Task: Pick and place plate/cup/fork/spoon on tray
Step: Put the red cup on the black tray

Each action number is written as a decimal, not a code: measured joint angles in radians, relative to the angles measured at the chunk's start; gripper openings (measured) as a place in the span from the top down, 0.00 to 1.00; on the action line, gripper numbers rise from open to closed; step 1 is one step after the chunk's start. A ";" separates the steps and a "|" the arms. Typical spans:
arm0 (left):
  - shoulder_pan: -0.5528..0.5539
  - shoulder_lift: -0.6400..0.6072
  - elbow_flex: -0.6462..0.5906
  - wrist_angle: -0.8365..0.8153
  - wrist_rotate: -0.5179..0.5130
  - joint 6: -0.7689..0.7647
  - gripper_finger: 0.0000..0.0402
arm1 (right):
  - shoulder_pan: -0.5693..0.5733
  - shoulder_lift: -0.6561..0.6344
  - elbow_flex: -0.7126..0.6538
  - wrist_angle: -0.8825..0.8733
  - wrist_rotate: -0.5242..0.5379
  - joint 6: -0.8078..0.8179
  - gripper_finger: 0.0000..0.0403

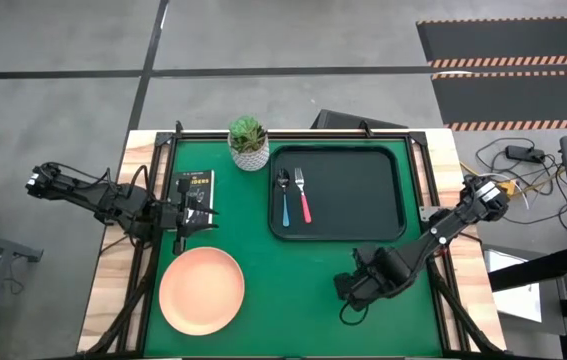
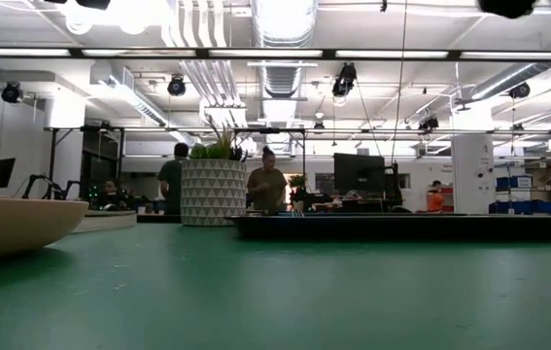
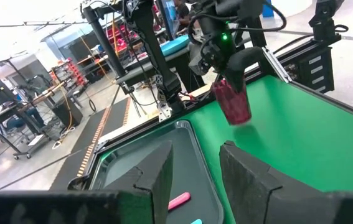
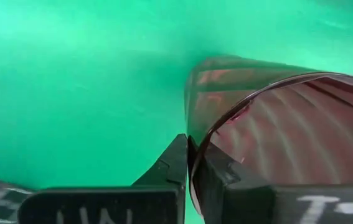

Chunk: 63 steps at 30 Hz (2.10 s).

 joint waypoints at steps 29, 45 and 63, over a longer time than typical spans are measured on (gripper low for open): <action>0.000 0.000 0.000 0.000 0.000 0.000 0.72 | -0.451 0.216 0.470 -0.275 0.168 -0.895 0.98; 0.000 0.000 0.000 0.000 0.000 0.003 0.72 | -0.933 0.217 0.398 -0.288 0.155 -1.403 0.98; 0.000 0.000 0.000 -0.009 -0.005 -0.004 0.72 | -1.156 0.217 0.242 -0.284 0.121 -1.649 0.98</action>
